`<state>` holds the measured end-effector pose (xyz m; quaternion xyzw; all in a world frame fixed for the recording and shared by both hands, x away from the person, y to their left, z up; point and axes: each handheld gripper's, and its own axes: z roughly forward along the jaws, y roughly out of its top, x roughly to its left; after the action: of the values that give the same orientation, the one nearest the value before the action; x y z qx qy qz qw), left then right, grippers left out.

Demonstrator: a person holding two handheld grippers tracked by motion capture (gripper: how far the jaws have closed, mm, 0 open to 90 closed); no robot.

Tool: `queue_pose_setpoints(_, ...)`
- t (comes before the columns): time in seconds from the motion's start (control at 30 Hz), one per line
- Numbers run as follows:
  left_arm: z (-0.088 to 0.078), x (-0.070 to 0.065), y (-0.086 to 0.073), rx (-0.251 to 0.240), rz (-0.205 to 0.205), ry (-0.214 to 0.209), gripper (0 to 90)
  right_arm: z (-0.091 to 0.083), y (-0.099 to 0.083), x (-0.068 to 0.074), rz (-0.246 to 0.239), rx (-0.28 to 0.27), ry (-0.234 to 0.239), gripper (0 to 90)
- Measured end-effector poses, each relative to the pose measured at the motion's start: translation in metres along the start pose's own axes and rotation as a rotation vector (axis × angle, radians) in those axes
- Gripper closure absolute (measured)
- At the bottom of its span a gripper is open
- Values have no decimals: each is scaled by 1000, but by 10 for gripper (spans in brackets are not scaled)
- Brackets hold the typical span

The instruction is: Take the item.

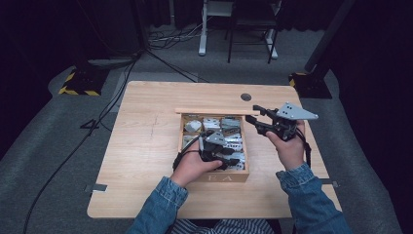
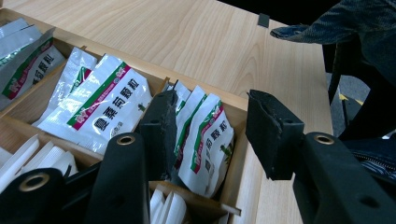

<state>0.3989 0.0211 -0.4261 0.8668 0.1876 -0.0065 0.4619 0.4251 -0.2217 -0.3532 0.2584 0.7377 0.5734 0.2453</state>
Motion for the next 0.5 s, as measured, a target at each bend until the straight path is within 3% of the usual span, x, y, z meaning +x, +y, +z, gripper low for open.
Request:
queue_pose_setpoints(0.2, 8, 0, 4, 65, -21, 21, 536, 0, 0, 0, 0, 0, 0, 533)
queue_pose_setpoints(0.37, 11, -2, 3, 97, -28, -1, 596, 0, 0, 0, -1, 0, 0, 533)
queue_pose_setpoints(0.5, 9, -1, 3, 96, -44, -16, 630, 0, 0, 0, -1, 1, 0, 532)
